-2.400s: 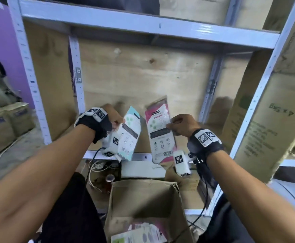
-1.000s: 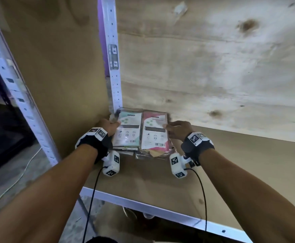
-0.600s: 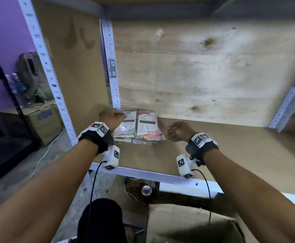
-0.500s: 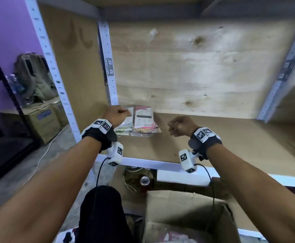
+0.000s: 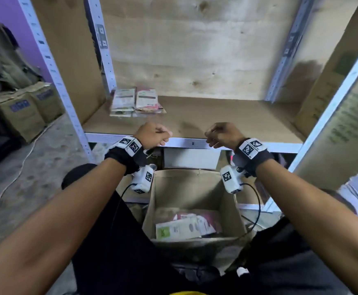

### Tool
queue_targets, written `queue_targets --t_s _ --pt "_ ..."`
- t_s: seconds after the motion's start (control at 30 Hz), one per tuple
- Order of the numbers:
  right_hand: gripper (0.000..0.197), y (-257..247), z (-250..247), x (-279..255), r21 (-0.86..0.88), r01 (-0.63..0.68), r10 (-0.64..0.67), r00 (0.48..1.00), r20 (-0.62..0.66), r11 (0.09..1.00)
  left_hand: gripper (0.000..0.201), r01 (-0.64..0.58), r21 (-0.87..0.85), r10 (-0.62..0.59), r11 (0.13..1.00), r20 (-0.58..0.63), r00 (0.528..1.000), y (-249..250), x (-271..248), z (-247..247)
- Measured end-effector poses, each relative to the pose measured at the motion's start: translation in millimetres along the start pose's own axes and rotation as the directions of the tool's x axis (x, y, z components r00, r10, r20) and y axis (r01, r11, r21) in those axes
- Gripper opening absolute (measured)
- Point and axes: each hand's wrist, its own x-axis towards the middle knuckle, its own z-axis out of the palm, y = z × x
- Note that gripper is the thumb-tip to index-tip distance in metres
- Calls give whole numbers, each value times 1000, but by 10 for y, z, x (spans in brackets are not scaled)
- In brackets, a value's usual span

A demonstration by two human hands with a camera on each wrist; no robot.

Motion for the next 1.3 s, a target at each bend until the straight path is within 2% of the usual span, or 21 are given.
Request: queue_targets --t_s 0.07,0.13,0.23,0.33,0.43,0.53,0.63,0.7,0.8,0.9,1.0,1.07,1.17,1.23,1.3 --pt "9 232 52 -70 -16 -33 33 999 2 999 8 42 17 -42 999 40 998 -164 -49 223" --pt "5 458 123 -107 -60 -67 68 998 19 996 12 73 28 -75 997 72 995 -347 -84 438" --pt "3 823 269 -95 -109 -110 118 990 74 988 13 105 89 -116 990 132 984 -625 -112 753" --pt "6 1200 449 -61 -146 -159 181 972 148 976 18 196 134 -218 971 183 959 -879 -88 1023" --pt "14 1594 631 1 -212 -215 259 942 211 953 26 307 136 -331 942 222 917 -1108 -39 1315" --pt "17 1953 791 92 -299 -273 350 905 243 914 32 384 221 -430 897 225 875 -1312 7 1575" --pt "26 2259 909 194 -379 -329 444 853 273 865 27 431 265 -495 863 274 824 -1514 42 1770" --pt "25 2434 983 255 -392 -374 501 812 300 841 32 493 293 -560 819 220 799 -1670 50 1886" --pt "24 2657 1099 352 -399 -421 555 764 328 815 35 542 324 -621 776 240 746 -1891 45 2004" --pt "13 2835 1201 455 -444 -448 606 726 326 776 38 551 393 -666 736 273 694 -2057 62 2022" --pt "22 2983 1351 579 -575 -377 632 696 341 726 39 617 374 -717 692 261 646 -2213 61 2038" --pt "28 3028 1489 635 -689 -262 614 717 330 676 39 655 361 -744 664 231 627 -2285 67 2064" --pt "30 3106 1722 670 -743 -58 519 751 407 667 51 623 427 -736 655 173 655 -2390 76 2110" --pt "27 3168 1862 684 -730 34 477 736 480 682 42 619 451 -719 643 77 691 -2375 57 2117" --pt "29 3193 1967 703 -707 68 452 725 520 704 38 651 449 -738 612 27 674 -2339 65 2148"
